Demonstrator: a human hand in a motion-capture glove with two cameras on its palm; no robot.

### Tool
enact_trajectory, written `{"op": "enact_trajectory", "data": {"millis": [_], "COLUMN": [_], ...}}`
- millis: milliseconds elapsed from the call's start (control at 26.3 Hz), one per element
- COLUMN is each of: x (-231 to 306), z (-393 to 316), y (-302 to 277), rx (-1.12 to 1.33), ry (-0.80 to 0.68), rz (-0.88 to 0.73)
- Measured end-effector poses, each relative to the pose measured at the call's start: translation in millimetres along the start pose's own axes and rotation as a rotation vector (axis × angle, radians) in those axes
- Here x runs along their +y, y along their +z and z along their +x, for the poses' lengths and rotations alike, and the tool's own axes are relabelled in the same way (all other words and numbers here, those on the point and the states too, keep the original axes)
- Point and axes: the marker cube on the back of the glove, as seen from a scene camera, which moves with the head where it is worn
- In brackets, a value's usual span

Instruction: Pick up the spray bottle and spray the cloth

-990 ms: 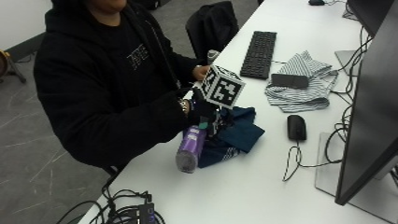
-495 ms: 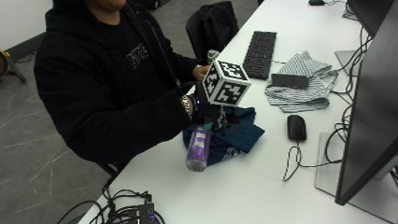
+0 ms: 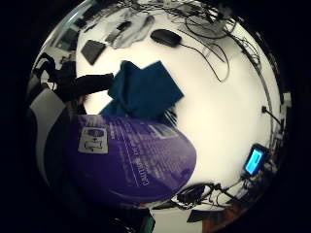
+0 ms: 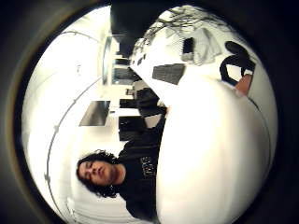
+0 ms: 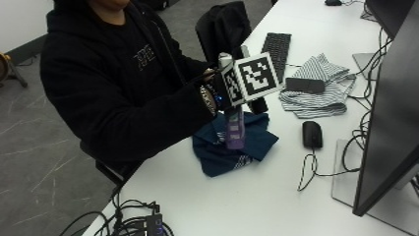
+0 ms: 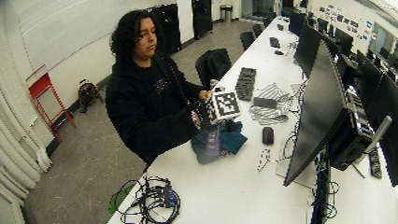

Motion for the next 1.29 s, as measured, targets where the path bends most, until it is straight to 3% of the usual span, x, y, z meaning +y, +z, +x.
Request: {"op": "enact_trajectory", "data": {"millis": [305,495,838,1295], "x": [-64.4,-112.5,-173.8,-186.9], "z": [-47.2,-59.1,-30.7,-14.7], "y": [19.8,58.9,114.8,131.5], "rx": [-0.333,-0.475,-0.586,-0.567], "ry": [-0.189,-0.241,-0.148,-0.098], "rz": [0.157,0.158,0.322,0.361]}}
